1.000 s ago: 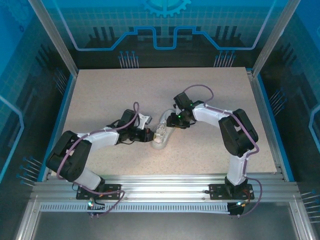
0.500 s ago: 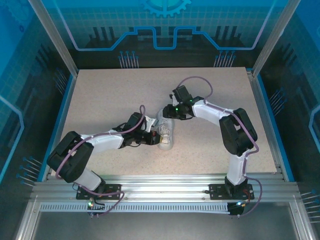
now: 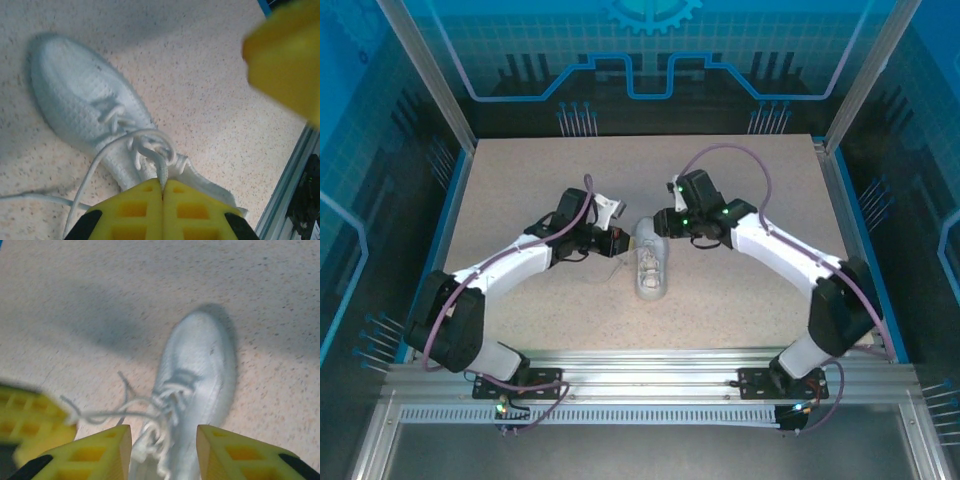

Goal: Tie the shoes

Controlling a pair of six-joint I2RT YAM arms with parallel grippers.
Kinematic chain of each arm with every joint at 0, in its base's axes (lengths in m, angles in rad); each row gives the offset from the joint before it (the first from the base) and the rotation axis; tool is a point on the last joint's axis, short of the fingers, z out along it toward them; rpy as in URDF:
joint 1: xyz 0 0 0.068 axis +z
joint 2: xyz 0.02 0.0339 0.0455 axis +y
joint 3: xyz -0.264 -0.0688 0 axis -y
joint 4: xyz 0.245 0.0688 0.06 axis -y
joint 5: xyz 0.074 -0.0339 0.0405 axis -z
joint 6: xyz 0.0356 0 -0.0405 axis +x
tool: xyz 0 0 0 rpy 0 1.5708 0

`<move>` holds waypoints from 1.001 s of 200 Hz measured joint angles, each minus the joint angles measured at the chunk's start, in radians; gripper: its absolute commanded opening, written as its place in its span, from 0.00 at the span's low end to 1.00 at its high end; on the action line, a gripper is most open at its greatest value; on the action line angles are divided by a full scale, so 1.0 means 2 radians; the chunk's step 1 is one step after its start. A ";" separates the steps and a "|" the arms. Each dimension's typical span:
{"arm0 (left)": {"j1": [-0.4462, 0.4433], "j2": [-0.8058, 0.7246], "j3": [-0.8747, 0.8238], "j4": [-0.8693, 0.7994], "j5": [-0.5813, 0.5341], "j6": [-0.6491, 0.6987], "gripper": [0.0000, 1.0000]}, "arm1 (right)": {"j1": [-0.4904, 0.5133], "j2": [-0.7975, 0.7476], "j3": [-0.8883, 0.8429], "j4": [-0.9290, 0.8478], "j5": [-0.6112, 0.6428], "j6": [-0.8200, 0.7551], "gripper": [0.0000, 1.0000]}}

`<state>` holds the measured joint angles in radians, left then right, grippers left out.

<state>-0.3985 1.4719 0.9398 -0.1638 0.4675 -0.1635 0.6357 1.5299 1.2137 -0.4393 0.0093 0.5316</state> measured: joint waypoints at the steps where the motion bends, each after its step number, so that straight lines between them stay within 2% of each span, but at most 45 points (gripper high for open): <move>1: 0.001 0.001 0.002 -0.002 0.001 0.003 0.00 | 0.002 -0.002 -0.001 0.000 0.002 0.000 0.36; 39: 0.025 0.055 0.078 -0.045 0.041 0.044 0.00 | 0.115 -0.042 -0.040 -0.018 0.069 0.037 0.32; 74: 0.035 0.108 0.121 -0.081 0.073 0.074 0.00 | 0.197 -0.012 -0.036 -0.016 0.128 0.053 0.25; 96: 0.037 0.132 0.137 -0.100 0.098 0.084 0.00 | 0.234 0.034 -0.024 0.005 0.152 0.042 0.25; 149: 0.046 0.163 0.184 -0.140 0.120 0.102 0.00 | 0.253 0.181 0.096 -0.001 0.170 -0.005 0.36; 200: 0.049 0.165 0.188 -0.154 0.124 0.110 0.00 | 0.253 0.248 0.176 -0.026 0.179 -0.050 0.41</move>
<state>-0.3000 1.8027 1.3159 -0.4709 0.7162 0.0566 1.1423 2.0266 1.5661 -0.4919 0.3672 0.4309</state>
